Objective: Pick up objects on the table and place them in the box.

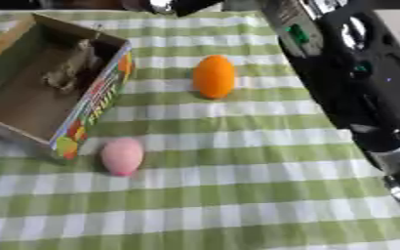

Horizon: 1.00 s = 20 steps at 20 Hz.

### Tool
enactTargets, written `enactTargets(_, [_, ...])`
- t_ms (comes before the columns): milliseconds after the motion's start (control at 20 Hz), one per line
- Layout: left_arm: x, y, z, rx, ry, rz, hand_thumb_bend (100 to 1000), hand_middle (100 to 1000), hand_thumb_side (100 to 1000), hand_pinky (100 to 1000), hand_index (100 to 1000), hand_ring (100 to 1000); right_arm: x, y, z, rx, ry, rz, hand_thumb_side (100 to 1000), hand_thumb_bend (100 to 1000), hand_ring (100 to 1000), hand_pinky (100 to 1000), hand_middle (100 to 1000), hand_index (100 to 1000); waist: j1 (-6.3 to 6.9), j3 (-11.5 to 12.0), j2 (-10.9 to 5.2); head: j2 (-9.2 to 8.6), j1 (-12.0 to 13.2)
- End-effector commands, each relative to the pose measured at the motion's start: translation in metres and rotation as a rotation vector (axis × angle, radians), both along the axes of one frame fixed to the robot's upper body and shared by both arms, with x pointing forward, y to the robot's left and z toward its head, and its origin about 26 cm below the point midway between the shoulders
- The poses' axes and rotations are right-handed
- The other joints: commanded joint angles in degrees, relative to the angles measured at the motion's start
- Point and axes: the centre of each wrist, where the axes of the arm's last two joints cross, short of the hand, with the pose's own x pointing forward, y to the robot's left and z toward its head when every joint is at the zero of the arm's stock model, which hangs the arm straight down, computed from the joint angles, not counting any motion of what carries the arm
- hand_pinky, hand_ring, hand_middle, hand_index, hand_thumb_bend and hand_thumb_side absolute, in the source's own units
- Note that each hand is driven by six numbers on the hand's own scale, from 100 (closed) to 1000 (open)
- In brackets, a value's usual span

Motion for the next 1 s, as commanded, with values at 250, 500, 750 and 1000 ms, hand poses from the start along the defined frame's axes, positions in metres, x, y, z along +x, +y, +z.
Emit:
enactTargets(250, [-0.006,0.004,0.011,0.025,-0.033,0.026,128,785,1000,764,883,762,-0.004,-0.034,0.004,0.049,0.055,-0.062,940,647,962,869,841,892,0.41,0.04,-1.05,-0.34,1.16])
enactTargets(500, [-0.006,0.004,0.011,0.023,-0.033,0.026,128,785,1000,763,883,762,0.001,-0.047,-0.01,0.057,0.13,-0.105,931,681,970,874,842,908,0.61,0.12,-1.05,-0.63,4.34])
enactTargets(750, [-0.006,0.004,0.011,0.02,-0.035,0.026,127,785,1000,763,883,762,0.005,-0.06,-0.025,0.064,0.197,-0.145,918,697,975,880,843,941,0.74,0.18,-0.98,-0.81,6.85])
enactTargets(1000, [-0.006,0.004,0.011,0.019,-0.036,0.025,127,785,1000,762,883,762,0.01,-0.074,-0.038,0.085,0.252,-0.189,900,706,981,882,844,954,0.8,0.27,-0.87,-1.44,6.34])
